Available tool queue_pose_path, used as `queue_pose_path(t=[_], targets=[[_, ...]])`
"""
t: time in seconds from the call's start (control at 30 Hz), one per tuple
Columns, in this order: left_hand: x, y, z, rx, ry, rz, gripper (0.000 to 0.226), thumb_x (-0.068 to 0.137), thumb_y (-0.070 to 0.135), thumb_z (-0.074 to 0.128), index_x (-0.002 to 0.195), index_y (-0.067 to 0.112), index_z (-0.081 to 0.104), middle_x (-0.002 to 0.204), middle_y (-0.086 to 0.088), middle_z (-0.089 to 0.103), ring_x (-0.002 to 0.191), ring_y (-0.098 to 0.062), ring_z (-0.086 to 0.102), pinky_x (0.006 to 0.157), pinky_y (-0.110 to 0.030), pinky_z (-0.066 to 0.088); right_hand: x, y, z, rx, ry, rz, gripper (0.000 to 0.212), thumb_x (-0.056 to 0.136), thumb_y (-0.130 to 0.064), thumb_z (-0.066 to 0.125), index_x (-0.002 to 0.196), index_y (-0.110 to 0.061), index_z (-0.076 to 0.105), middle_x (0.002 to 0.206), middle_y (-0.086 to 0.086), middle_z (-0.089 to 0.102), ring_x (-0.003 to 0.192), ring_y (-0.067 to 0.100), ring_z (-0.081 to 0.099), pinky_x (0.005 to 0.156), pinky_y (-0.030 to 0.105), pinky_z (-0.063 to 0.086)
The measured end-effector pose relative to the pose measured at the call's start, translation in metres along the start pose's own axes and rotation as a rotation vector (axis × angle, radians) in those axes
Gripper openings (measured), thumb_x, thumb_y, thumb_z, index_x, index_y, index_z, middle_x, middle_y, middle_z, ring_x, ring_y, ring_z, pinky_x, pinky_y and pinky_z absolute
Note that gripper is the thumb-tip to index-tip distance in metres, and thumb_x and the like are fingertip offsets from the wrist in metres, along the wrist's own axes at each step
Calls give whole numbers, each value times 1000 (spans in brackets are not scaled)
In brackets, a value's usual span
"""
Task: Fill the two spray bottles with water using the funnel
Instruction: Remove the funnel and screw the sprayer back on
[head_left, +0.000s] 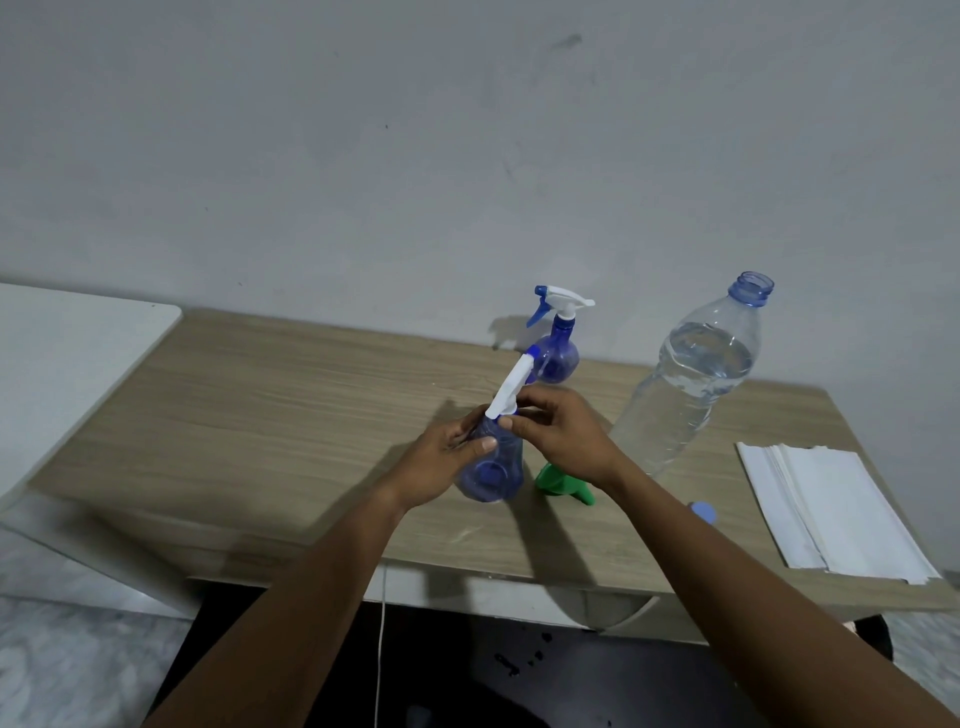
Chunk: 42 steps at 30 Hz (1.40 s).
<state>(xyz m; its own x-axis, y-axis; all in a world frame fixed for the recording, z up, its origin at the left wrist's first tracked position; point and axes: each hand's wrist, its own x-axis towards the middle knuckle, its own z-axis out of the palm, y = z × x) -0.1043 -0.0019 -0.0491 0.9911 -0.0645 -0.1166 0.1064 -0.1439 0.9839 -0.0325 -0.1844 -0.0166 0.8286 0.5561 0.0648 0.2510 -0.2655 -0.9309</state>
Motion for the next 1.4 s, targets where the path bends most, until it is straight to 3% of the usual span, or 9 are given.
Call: queue_pose_path(t=[0.1,0.23,0.37,0.47,0.7,0.83,1.0,1.17,1.4], targets=[[-1,0,2,-16,18,6,47,102,-5,52,143,18,45,121,14,67,105,12,67,89,-8,50,1,1,5,-25,35,8,18,91,-9,72,109,-10,73,103,-2,76,98,10,72,87,23,55],[-5,4,5,-36,20,16,46,103,-5,51,139,22,46,121,17,67,109,8,66,90,-8,49,-4,5,14,3,117,-12,21,86,-14,78,105,-11,70,100,-2,74,98,17,71,92,38,59],[-16,1,3,-43,-9,-20,44,103,-1,52,139,24,47,120,21,66,111,12,65,90,-7,48,-17,6,20,94,278,114,63,70,-25,92,117,-21,51,123,-4,59,96,16,72,81,30,62],[-25,-3,-5,-46,-54,-62,47,102,3,57,144,24,50,125,18,69,119,7,63,91,-8,48,-23,5,26,130,254,42,78,70,-22,91,135,-30,48,136,-9,54,98,8,71,83,34,62],[-42,-23,-15,-11,-86,-123,44,84,-3,79,126,7,71,109,1,79,102,-6,73,91,-20,55,-35,1,37,138,152,157,59,78,-29,81,134,-25,61,127,-12,66,80,25,76,78,42,63],[-53,-31,-18,-35,-94,-174,33,82,6,83,114,8,78,109,-10,79,103,-19,75,96,-31,56,-38,-2,46,274,30,334,23,90,-20,70,112,-26,70,113,-6,71,73,9,72,66,29,58],[-64,-38,-17,15,-119,-238,37,74,23,91,107,10,81,103,-12,80,103,-29,76,102,-42,57,-41,7,59,282,-58,430,32,86,-31,79,116,-21,70,108,-8,75,78,10,73,65,28,58],[-66,-46,-20,12,-114,-332,45,68,52,89,99,21,83,99,-6,81,97,-22,76,103,-48,54,-38,13,65,250,-65,515,35,85,-44,78,111,-21,71,92,-2,76,70,13,66,65,29,51],[-69,-48,-23,-10,-103,-368,38,77,46,85,104,19,82,103,-7,81,105,-26,76,106,-52,53,-34,13,69,234,-91,508,32,86,-39,78,111,-20,71,86,-4,75,67,14,62,58,26,46]])
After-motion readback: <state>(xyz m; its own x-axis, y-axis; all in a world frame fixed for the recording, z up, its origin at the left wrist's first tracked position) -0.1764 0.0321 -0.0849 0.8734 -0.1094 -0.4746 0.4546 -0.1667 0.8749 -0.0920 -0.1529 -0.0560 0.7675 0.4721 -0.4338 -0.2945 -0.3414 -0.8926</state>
